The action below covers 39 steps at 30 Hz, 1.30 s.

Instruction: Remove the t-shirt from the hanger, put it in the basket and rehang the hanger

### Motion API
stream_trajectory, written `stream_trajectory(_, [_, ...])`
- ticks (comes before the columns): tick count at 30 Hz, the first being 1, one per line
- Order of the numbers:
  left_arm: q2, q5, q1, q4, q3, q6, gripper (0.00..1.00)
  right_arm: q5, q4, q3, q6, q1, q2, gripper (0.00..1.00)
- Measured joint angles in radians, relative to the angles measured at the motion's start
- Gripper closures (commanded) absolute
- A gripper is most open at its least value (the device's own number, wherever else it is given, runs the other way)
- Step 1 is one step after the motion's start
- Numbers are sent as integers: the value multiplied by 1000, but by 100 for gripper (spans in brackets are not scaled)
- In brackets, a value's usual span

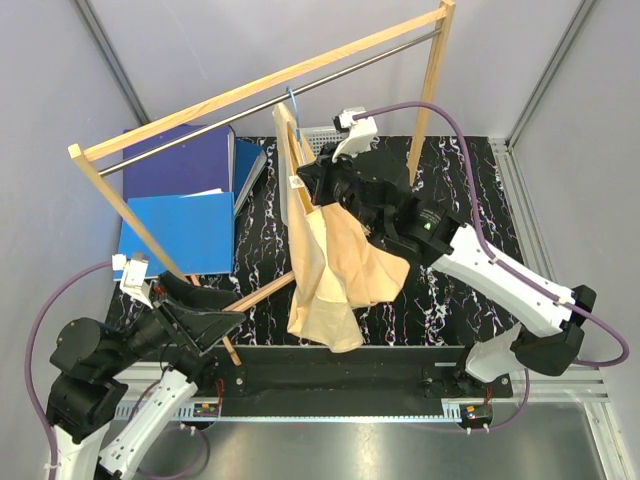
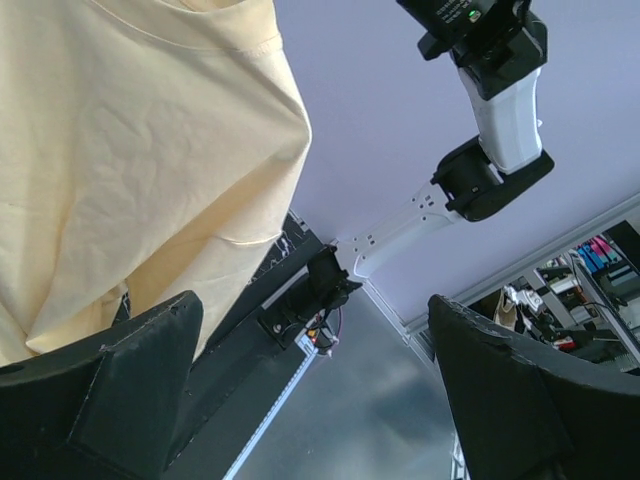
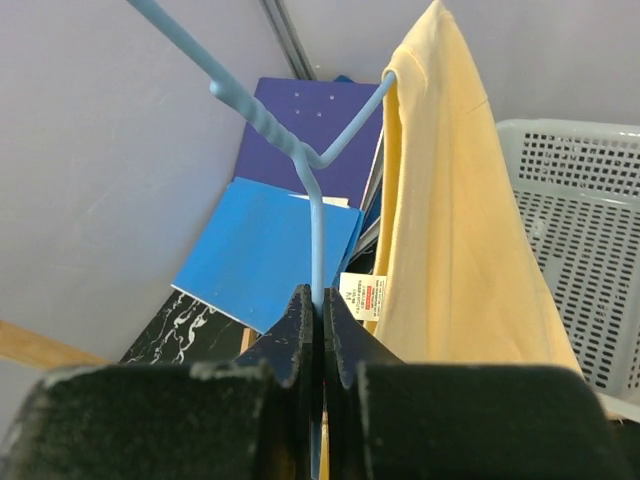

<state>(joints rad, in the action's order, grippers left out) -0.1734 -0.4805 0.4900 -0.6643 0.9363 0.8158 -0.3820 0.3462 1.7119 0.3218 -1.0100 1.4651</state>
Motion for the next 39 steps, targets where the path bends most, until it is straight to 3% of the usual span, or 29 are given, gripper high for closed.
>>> stream_trajectory(17, [-10,-43,0,0,11,-11,1,120,-396,-263,-96,3,-74,100])
stream_trajectory(27, [-10,-85,0,0,48,-18,1,139,-731,-434,-146,3,-77,100])
stream_trajectory(39, [-21,-101,0,0,70,-21,1,167,-848,-465,-195,3,-81,100])
